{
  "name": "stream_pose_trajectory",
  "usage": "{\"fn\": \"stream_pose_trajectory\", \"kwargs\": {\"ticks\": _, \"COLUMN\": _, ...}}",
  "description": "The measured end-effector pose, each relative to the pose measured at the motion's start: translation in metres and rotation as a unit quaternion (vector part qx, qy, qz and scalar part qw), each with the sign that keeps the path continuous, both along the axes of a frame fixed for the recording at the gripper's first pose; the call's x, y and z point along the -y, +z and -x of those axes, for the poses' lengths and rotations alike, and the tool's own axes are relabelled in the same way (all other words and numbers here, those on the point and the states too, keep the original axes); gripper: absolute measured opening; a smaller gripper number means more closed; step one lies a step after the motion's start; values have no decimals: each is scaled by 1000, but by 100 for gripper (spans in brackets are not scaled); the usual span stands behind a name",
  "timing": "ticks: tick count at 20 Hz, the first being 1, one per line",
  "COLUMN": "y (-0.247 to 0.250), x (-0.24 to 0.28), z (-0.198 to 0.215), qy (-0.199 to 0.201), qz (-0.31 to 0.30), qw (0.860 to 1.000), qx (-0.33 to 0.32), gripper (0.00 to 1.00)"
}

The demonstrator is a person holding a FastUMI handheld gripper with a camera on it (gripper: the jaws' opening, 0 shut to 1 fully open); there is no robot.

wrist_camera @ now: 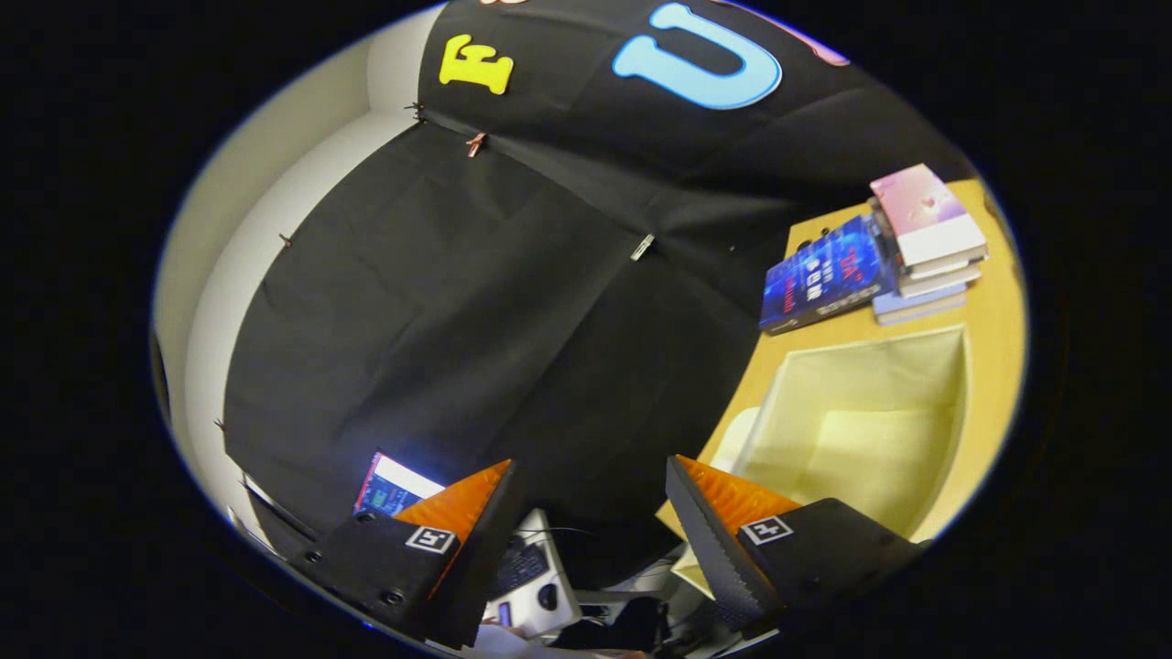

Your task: Open the storage box then place both shoes into the box .Put the left shoe in first, then the right shoe, with the right side of both shoes facing outward in a uniform manner.

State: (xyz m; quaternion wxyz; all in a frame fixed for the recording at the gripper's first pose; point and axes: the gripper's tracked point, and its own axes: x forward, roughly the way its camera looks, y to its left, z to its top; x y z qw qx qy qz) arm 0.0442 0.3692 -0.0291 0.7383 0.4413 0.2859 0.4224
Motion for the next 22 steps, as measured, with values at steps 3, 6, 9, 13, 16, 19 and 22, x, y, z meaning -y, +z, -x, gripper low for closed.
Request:
{"fn": "stream_pose_trajectory", "kwargs": {"ticks": 3, "y": -28, "x": 44, "z": -1, "qy": -38, "qz": 83, "qw": 996, "qx": 14, "gripper": 97}}
{"fn": "stream_pose_trajectory", "kwargs": {"ticks": 6, "y": -55, "x": 90, "z": 11, "qy": -60, "qz": 164, "qw": 985, "qx": 16, "gripper": 97}}
{"fn": "stream_pose_trajectory", "kwargs": {"ticks": 9, "y": -90, "x": 133, "z": 24, "qy": -76, "qz": 223, "qw": 972, "qx": -8, "gripper": 97}}
{"fn": "stream_pose_trajectory", "kwargs": {"ticks": 13, "y": -139, "x": 188, "z": 47, "qy": -92, "qz": 284, "qw": 953, "qx": -55, "gripper": 98}}
{"fn": "stream_pose_trajectory", "kwargs": {"ticks": 16, "y": -185, "x": 233, "z": 61, "qy": -107, "qz": 355, "qw": 925, "qx": -76, "gripper": 96}}
{"fn": "stream_pose_trajectory", "kwargs": {"ticks": 19, "y": -227, "x": 273, "z": 71, "qy": -113, "qz": 420, "qw": 895, "qx": -96, "gripper": 96}}
{"fn": "stream_pose_trajectory", "kwargs": {"ticks": 22, "y": -262, "x": 299, "z": 81, "qy": -115, "qz": 457, "qw": 874, "qx": -117, "gripper": 94}}
